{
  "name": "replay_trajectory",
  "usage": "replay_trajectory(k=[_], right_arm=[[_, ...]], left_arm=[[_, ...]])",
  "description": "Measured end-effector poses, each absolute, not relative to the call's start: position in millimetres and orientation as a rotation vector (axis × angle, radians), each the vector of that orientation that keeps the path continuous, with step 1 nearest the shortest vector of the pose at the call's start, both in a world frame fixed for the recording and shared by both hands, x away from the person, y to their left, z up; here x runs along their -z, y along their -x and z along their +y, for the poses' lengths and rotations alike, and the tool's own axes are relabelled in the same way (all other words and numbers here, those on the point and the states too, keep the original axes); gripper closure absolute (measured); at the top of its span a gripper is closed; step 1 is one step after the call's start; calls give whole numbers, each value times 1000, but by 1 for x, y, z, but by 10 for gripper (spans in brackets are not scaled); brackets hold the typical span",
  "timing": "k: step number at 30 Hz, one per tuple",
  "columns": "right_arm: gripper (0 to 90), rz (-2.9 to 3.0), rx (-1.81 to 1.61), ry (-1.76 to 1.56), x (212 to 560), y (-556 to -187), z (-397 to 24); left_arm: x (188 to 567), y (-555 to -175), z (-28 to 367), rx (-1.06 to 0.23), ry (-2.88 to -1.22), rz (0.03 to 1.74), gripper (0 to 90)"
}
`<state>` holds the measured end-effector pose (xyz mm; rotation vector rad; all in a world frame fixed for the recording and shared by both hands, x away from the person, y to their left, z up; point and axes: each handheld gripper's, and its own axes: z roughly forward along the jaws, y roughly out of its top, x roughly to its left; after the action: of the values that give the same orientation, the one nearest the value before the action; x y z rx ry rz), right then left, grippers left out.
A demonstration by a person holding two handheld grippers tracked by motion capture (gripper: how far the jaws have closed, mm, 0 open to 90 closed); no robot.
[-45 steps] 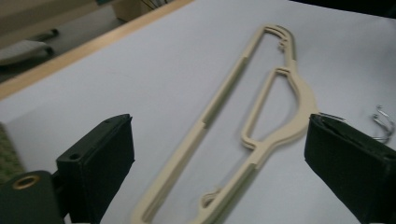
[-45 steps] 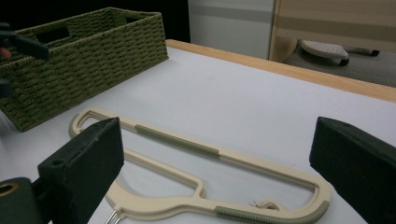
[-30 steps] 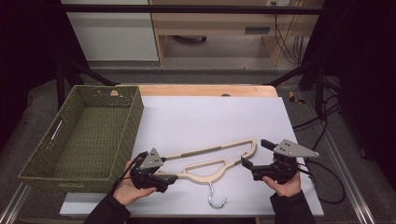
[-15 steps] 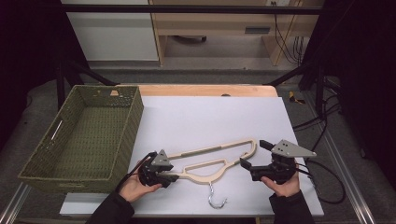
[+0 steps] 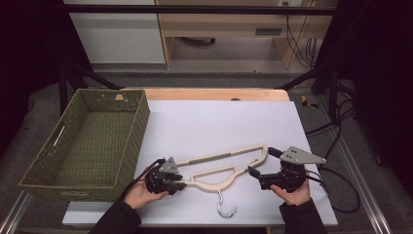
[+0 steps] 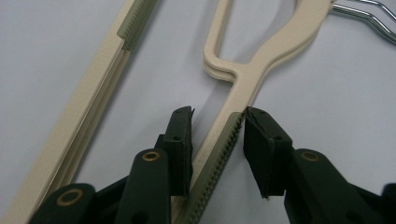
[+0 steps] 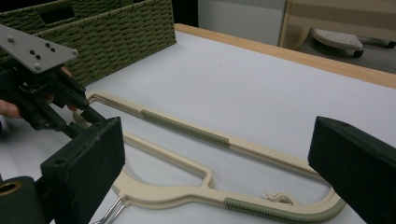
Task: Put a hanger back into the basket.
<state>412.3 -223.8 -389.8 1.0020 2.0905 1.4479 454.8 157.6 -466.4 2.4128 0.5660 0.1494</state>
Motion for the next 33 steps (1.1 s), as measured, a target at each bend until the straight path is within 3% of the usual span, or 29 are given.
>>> replay_trajectory(k=[21, 28, 33], right_arm=[[67, 2158, -1432, -990, 399, -416, -213], [117, 2211, -1428, -997, 409, -420, -199], [212, 2275, -1389, -1001, 422, -424, -180]], left_arm=[[455, -448, 155, -161, -2433, 459, 794], [446, -442, 153, -193, -2407, 494, 796], [444, -435, 145, -213, -2410, 517, 796]])
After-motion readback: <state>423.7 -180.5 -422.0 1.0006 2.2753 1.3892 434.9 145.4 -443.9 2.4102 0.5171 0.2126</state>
